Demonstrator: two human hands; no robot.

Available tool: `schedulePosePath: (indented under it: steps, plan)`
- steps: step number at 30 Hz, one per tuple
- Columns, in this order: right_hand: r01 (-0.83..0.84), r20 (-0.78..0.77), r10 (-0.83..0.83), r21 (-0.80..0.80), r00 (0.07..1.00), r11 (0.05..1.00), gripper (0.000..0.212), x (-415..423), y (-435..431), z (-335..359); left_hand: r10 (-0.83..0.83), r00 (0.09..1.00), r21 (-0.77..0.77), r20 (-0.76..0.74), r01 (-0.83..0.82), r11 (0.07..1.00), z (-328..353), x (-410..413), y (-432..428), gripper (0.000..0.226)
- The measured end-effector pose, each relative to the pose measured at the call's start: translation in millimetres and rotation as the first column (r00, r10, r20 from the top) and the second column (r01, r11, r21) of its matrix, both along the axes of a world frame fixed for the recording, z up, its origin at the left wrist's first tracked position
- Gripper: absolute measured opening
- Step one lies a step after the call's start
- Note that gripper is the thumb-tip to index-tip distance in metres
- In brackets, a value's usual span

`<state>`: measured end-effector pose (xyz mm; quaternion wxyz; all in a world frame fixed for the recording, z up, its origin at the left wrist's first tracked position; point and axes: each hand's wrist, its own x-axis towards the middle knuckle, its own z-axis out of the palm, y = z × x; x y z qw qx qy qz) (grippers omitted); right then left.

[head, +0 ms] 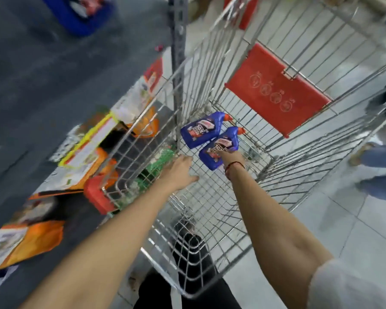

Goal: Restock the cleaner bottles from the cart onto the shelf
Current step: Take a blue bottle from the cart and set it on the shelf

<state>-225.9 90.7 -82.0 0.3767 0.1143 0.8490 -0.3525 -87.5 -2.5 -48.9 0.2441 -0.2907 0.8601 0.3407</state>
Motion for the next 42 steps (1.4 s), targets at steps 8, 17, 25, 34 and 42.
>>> schedulePosePath:
  steps: [8,17,25,34,42]
  plan:
    - [0.197,0.118,-0.193,-0.018,0.974,0.98,0.036,-50.0,10.5,-80.1,0.166,0.986,0.08,-0.002,-0.165,0.983,-91.1,-79.6,11.1,0.066]
    - [0.458,0.345,-0.367,-0.237,0.864,0.857,0.021,-33.5,13.5,-102.0,0.246,0.969,0.217,-0.038,-0.232,0.948,-113.2,-102.1,4.1,0.08]
    - [0.448,0.397,-0.252,-0.545,0.883,0.709,0.019,1.9,9.2,-24.5,0.295,0.95,0.181,-0.101,-0.274,0.945,-25.3,-69.2,-17.7,0.106]
    - [0.035,0.058,0.027,-0.847,0.998,0.53,0.036,28.2,-21.7,133.2,0.399,0.787,0.241,-0.47,-0.321,0.916,141.7,7.4,-43.0,0.089]
    - [-0.451,-0.356,0.341,-0.853,0.87,0.263,0.046,99.7,-81.7,264.6,0.426,0.578,0.083,-0.696,-0.524,0.848,240.9,135.4,-65.6,0.078]
